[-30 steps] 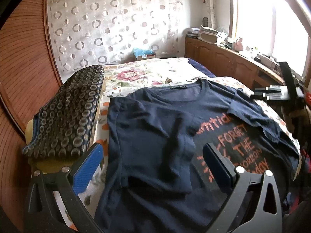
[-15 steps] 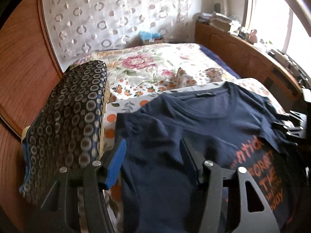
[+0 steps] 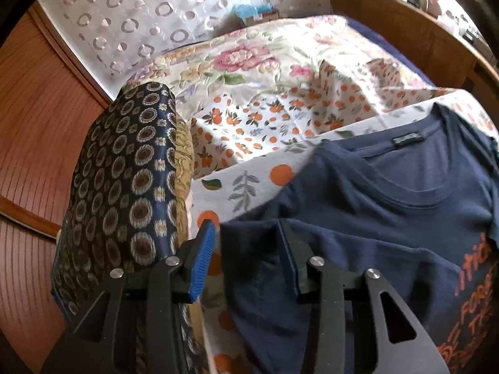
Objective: Fold small clothes
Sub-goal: 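Move the left gripper to the shirt near the collar and grasp it, then grasp the shirt with the right gripper while the left gripper keeps holding it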
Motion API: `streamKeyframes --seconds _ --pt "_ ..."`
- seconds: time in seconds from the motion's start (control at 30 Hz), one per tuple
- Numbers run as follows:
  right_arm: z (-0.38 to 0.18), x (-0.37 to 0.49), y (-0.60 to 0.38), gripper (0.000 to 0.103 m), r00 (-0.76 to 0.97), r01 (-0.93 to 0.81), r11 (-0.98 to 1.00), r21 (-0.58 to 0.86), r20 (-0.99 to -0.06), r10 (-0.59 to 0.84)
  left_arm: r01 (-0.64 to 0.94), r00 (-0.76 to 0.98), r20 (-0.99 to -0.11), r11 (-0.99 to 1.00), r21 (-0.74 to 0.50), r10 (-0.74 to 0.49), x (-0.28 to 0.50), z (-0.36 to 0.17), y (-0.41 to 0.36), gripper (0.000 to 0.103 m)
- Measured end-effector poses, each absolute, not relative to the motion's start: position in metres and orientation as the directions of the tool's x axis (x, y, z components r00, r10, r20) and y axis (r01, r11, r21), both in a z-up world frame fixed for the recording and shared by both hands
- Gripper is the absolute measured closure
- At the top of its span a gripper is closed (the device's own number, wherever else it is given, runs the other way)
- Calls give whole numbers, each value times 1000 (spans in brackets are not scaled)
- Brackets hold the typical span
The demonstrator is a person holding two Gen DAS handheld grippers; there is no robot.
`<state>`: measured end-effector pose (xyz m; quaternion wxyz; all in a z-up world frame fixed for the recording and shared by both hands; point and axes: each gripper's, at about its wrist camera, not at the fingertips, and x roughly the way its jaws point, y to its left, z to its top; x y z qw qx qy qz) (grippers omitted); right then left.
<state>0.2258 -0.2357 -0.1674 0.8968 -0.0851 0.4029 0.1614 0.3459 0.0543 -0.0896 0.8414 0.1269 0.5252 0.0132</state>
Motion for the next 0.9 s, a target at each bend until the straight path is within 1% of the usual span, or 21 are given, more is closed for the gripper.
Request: streamKeyframes --seconds 0.23,0.4,0.47,0.5,0.53,0.57,0.67,0.9 --pt "-167 225 -238 49 624 -358 934 -22 -749 221 165 382 -911 959 231 154 360 -101 52 61" --pt "-167 225 -238 48 627 -357 934 -23 -747 221 190 371 -918 956 225 143 362 -102 52 61" --pt "-167 225 -238 48 627 -356 934 -23 -747 221 195 370 -921 959 204 121 361 -101 53 67" --pt "-166 224 -239 48 627 -356 934 -24 -747 220 200 368 -924 962 184 100 359 -101 54 78" --pt "-166 224 -239 48 627 -356 934 -24 -747 220 203 366 -927 964 169 85 358 -100 54 91" --pt "-166 224 -239 48 628 -356 934 -25 -747 219 208 365 -928 965 158 74 357 -100 54 93" --pt "-166 223 -239 48 630 -355 934 -33 -747 213 189 428 -897 960 208 110 348 -87 51 94" --pt "-164 223 -239 48 632 -354 935 -36 -746 210 134 554 -831 978 157 57 329 -41 73 94"
